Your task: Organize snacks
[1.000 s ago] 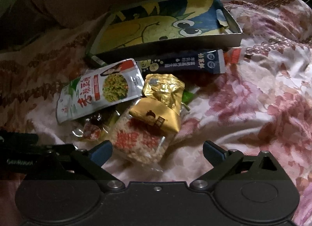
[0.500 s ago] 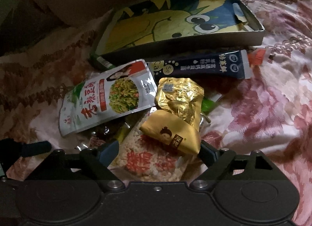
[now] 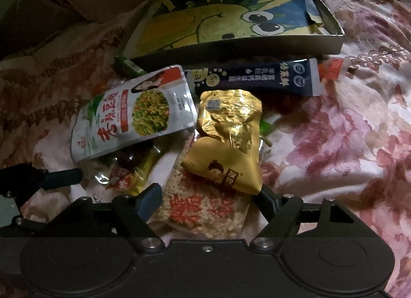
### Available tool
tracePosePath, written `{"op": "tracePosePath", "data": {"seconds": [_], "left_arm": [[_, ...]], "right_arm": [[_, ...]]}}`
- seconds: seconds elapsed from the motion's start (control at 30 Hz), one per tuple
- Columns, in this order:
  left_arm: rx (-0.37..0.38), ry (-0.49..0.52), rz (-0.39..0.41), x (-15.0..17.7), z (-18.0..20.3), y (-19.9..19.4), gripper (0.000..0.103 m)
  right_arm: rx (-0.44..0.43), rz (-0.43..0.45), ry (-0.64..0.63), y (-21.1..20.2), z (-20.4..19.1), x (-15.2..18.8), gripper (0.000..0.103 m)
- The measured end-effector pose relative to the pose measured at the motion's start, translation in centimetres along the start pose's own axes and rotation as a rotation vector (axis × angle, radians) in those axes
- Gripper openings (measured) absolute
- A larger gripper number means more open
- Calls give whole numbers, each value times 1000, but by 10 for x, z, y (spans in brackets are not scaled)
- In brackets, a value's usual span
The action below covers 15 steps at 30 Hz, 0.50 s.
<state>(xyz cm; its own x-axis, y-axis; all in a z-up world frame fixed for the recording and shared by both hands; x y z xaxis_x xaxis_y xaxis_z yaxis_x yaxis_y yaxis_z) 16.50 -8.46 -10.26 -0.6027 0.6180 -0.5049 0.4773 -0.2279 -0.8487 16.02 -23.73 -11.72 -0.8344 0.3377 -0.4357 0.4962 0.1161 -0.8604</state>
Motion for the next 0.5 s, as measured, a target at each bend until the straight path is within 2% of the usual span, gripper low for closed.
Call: {"op": "tracePosePath", "data": {"seconds": [0.07,0.13,0.17,0.33,0.5], "left_arm": [[-2,-2,0,1,0,-1,63],[29,-24,-5,2,-1,-2,50],[49,-46,-12,4,-2,-2,47],[84,-118,-19,10,-11,-6,36],[134,-200,-20,15,-19,-13,36]], "right_arm": [[1,-10,9,-1,3,2,78],[3,-20,15,-2,6,5,77],[2,-22,18,-2,7,7,77],[-6,-32,29,-8,11,16,75],[-18,-44,18,-14,10,26,75]]}}
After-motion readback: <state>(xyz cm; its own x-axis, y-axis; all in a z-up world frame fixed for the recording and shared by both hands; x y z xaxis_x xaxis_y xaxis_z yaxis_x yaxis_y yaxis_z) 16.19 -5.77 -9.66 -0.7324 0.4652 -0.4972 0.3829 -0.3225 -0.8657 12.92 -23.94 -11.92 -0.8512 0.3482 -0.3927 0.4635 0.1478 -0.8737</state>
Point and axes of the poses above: each gripper's, at about its wrist camera, not at the fingertips, and y roughly the way its jaws point, z to its right, x to its underside, the point moved 6 cm from there along y, roughly the way its jaws point, and after that the axes turned 9 degrees about y, right-handed, at the moved point
